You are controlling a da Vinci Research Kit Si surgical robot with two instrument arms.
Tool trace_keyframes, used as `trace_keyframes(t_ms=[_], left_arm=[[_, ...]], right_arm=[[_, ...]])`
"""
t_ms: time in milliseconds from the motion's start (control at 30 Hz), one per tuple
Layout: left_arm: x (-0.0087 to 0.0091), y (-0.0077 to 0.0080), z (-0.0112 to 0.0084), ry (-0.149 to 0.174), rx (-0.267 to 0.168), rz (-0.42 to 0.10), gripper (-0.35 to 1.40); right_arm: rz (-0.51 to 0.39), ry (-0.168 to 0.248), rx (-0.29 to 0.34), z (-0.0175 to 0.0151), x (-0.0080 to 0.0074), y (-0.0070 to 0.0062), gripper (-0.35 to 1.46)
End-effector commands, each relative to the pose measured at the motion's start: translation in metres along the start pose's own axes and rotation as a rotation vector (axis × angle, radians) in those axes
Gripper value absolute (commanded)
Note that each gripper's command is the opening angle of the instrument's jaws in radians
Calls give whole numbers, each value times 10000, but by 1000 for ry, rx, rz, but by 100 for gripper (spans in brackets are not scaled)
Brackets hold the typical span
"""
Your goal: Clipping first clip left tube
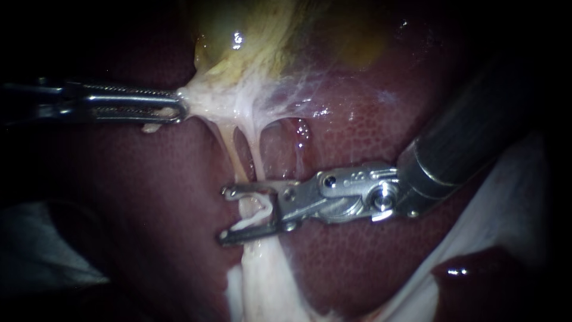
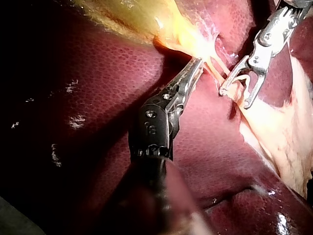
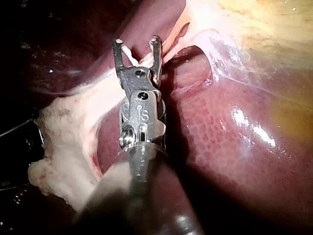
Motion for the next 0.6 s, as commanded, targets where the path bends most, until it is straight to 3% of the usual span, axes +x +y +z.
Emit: trace_keyframes(t_ms=[33, 600], left_arm=[[0, 0, 0, 0, 0, 0, -35], [0, -1, -3, -1, -5, 0, -35]], right_arm=[[-1, 0, 1, 0, 1, -1, 46], [-8, 16, 34, -12, 12, -30, 47]])
